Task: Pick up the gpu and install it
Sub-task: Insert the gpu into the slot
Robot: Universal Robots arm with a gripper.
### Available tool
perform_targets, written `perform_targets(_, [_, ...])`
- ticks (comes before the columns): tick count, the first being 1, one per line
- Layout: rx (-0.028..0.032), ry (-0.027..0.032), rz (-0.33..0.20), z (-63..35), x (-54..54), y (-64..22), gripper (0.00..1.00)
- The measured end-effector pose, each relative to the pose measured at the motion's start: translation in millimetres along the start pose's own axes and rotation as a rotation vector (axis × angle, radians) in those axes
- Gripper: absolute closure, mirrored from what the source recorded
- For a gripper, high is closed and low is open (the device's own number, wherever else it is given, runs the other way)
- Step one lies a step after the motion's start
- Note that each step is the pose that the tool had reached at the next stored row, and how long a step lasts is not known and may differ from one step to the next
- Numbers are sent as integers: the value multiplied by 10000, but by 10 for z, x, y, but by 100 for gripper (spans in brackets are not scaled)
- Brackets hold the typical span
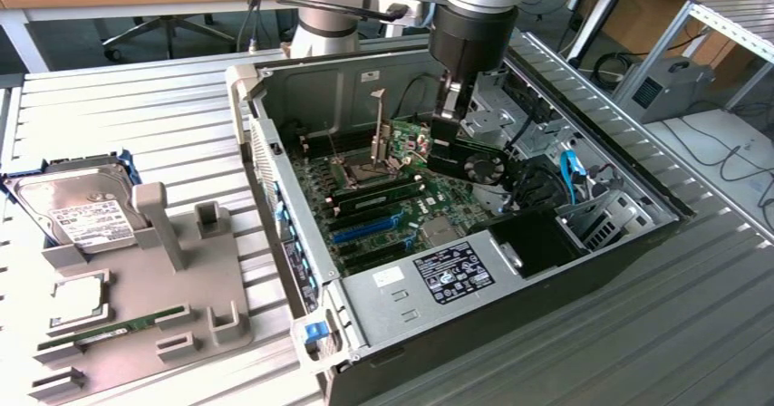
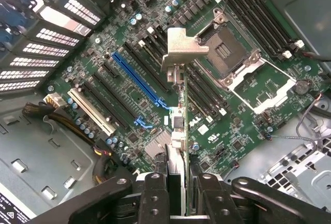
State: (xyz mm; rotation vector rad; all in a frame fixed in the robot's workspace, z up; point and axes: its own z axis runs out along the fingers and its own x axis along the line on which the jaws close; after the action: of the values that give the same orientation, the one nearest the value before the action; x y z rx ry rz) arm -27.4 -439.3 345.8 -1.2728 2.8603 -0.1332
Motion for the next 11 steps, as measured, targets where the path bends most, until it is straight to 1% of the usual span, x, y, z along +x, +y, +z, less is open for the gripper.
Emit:
perform_targets(2, [2, -2, -35, 0, 0, 0, 73])
perform_targets(3, [9, -7, -158, 0, 0, 0, 73])
perform_targets(11, [19, -14, -317, 0, 0, 0, 73])
